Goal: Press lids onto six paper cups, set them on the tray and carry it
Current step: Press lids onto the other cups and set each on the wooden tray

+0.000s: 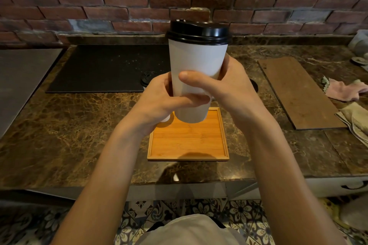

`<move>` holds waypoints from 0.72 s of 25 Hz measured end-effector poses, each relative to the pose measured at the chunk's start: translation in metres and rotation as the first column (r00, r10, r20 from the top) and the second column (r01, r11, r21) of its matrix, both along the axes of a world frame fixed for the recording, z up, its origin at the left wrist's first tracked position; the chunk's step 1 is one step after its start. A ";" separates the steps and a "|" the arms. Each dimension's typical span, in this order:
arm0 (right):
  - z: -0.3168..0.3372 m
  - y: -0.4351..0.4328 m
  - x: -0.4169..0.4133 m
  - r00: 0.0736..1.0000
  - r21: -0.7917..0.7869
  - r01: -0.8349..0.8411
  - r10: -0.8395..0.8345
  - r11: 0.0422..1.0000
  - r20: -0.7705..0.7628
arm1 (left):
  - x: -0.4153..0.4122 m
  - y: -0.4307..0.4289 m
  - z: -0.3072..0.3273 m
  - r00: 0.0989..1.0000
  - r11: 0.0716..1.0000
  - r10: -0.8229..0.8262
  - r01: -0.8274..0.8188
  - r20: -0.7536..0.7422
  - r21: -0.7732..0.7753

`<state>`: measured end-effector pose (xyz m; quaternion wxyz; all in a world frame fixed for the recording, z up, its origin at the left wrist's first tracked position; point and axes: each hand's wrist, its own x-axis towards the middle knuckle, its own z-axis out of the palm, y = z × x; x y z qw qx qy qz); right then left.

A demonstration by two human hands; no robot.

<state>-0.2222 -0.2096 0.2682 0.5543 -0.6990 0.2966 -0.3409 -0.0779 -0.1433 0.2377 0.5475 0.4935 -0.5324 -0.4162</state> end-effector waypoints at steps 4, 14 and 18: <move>-0.003 0.003 0.004 0.993 -0.050 0.102 -0.104 0.994 -0.049 | -0.003 -0.002 -0.003 0.996 0.995 0.094 -0.094 0.002 0.028; -0.002 0.004 0.003 0.986 -0.063 0.163 -0.166 0.985 -0.031 | -0.007 -0.001 0.000 0.996 0.996 0.083 -0.083 0.013 0.008; 0.005 0.003 -0.002 0.995 -0.030 0.100 -0.099 0.994 0.027 | -0.005 0.001 0.008 1.000 1.000 -0.004 0.005 0.026 -0.028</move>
